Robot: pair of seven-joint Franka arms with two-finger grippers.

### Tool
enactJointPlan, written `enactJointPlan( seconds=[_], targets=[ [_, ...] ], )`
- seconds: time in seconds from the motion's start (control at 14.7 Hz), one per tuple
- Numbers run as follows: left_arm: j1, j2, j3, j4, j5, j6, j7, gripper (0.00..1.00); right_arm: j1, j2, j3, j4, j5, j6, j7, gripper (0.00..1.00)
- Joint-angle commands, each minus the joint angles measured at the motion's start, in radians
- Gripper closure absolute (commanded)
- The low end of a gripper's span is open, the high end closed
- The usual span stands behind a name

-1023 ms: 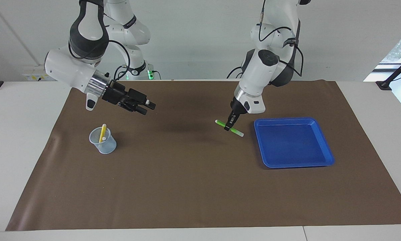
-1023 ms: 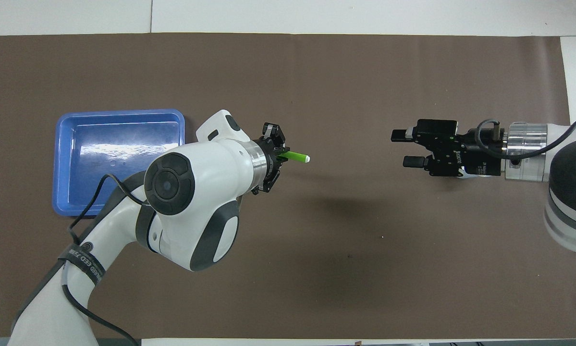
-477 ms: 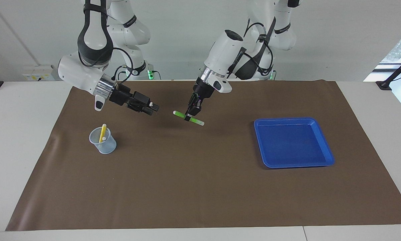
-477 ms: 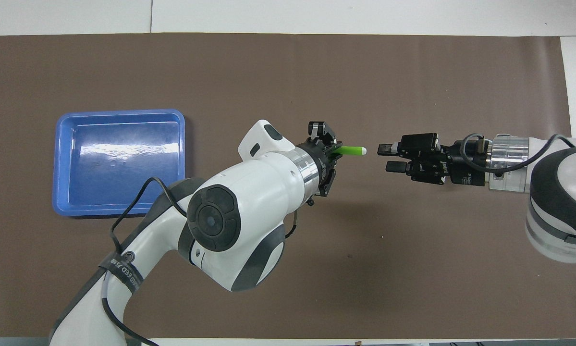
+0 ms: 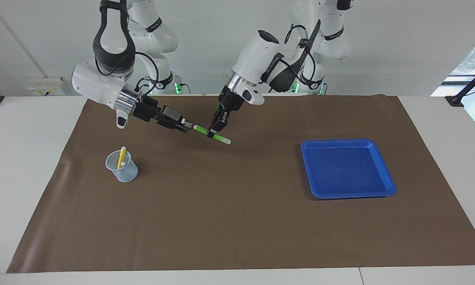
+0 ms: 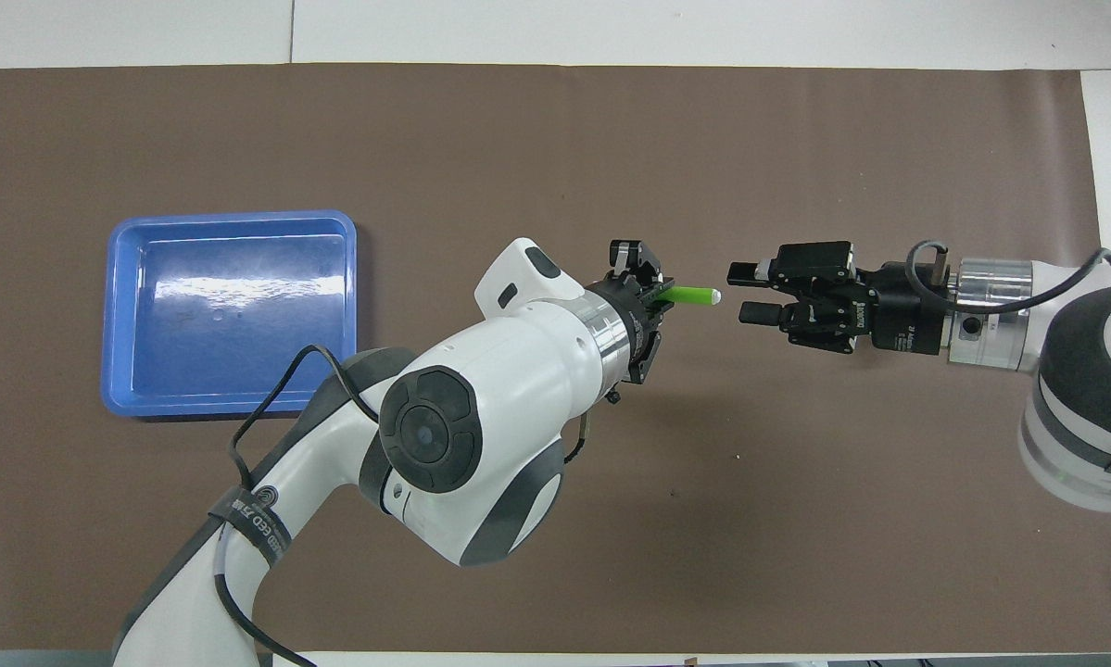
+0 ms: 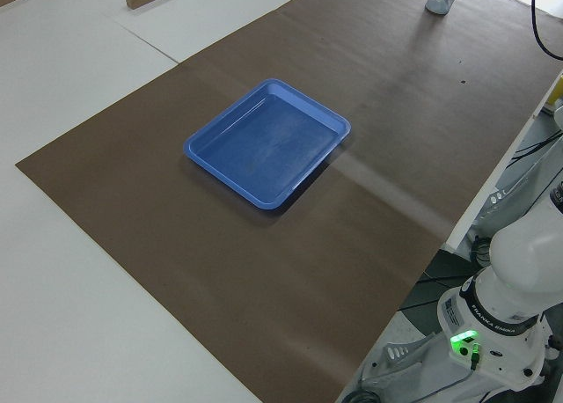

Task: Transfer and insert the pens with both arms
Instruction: 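Hand the green pen from the left gripper to the right gripper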

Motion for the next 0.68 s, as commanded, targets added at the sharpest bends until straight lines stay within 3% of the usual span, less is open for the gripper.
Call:
enactJointPlan(
  seconds=[0.0,0.34,0.61],
  targets=[
    [-0.02,0.014,0.015,0.018,-0.021,0.017,-0.006,1.0,0.024,-0.013,0.009,-0.005,0.015,0.009,0.02,0.34],
    [-0.02,0.014,0.015,0.015,-0.021,0.015,-0.004,1.0,0.028,-0.013,0.011,-0.006,0.014,0.021,0.02,0.4],
    [-0.024,0.013,0.016,0.013,-0.021,0.012,-0.004,1.0,0.03,-0.013,0.011,-0.006,0.012,0.027,0.019,0.59]
  ],
)
